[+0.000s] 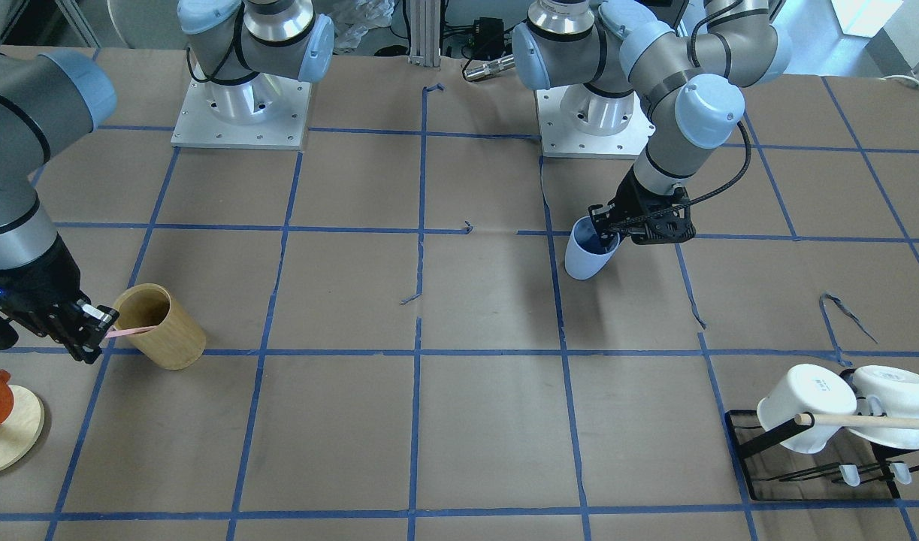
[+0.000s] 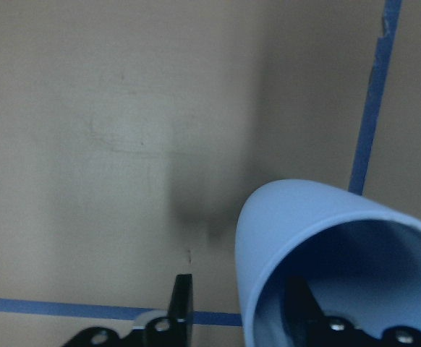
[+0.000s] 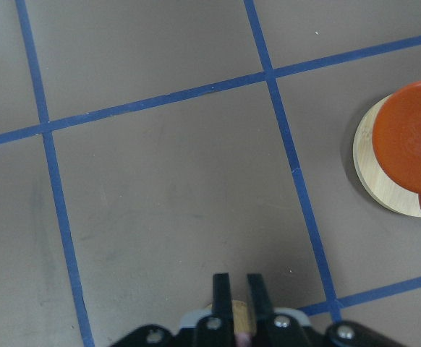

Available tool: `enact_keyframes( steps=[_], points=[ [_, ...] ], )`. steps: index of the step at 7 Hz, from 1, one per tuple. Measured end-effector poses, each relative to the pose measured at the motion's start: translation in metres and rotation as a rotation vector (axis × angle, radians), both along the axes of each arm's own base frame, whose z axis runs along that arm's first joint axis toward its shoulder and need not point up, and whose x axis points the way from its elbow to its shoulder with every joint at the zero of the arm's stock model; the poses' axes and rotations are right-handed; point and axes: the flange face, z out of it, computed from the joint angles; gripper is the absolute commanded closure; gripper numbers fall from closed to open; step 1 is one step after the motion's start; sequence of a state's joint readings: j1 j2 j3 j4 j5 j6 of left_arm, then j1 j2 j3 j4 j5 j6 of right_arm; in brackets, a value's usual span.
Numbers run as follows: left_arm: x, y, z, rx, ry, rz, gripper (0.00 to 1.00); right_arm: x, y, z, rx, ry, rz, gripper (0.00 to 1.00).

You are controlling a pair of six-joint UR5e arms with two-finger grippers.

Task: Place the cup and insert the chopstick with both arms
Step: 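Slide the blue cup with the left gripper toward the table center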

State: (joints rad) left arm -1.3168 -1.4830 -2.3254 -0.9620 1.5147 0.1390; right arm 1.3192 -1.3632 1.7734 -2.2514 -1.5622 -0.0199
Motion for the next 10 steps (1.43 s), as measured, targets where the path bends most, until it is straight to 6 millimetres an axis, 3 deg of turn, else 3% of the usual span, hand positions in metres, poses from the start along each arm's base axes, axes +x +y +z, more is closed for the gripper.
enact_keyframes(
  steps=[2,3,4,6,8,10],
  points=[
    [-0.004,-0.015,0.019,-0.038,-0.002,0.027,1.00,0.001,0.000,0.005,-0.010,-0.009,0.003,1.00],
    [-0.019,-0.021,0.028,-0.054,0.012,0.043,1.00,0.002,-0.001,0.008,-0.018,-0.018,0.006,1.00],
    [-0.052,-0.024,0.037,-0.067,0.031,0.071,1.00,0.002,-0.002,0.012,-0.026,-0.020,0.007,1.00],
    [-0.138,-0.023,0.050,-0.071,0.051,0.148,1.00,0.001,-0.005,0.029,-0.050,-0.012,0.005,1.00],
    [-0.210,-0.028,0.051,-0.055,0.054,0.208,1.00,0.002,0.000,0.054,-0.083,0.000,0.004,1.00],
    [-0.246,-0.022,0.032,-0.030,0.000,0.222,1.00,0.003,0.004,0.084,-0.118,0.017,0.005,1.00]
  ],
)
